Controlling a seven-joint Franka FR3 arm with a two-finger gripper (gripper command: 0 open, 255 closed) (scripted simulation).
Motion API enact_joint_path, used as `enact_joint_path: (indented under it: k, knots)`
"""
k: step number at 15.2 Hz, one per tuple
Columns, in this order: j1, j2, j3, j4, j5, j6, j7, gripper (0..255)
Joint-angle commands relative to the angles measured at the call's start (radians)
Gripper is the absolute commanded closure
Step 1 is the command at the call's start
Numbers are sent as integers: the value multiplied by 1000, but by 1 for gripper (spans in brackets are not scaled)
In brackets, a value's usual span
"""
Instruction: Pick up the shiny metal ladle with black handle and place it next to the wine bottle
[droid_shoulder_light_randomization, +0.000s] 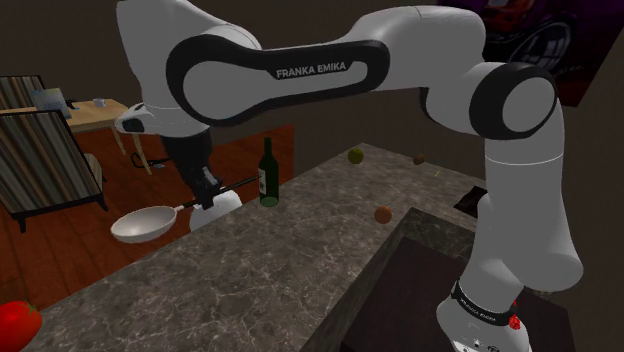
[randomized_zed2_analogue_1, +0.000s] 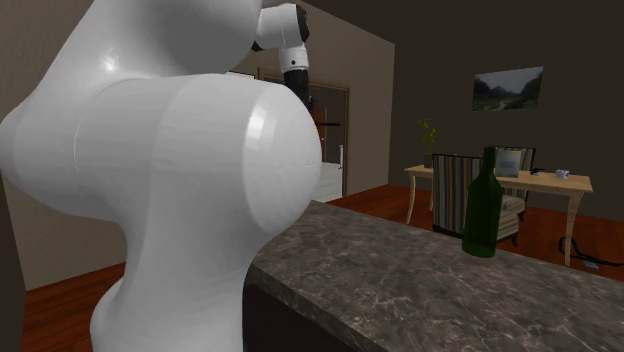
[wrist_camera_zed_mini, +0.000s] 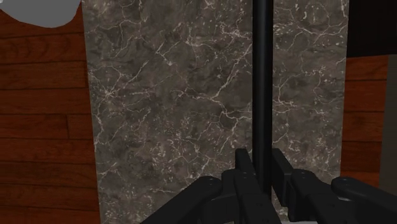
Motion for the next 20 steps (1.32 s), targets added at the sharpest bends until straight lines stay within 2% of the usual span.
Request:
enact_joint_path:
  k: [1,3,11,20]
  knots:
    - [4,2,1,33,0,-31,-4,255]
    - [6,5,1,52,0,-47,-6,255]
    - [-143,-151,-46,-167,57,52,-173,255]
    - [-276,-240,-125,-286,98,118,-378,255]
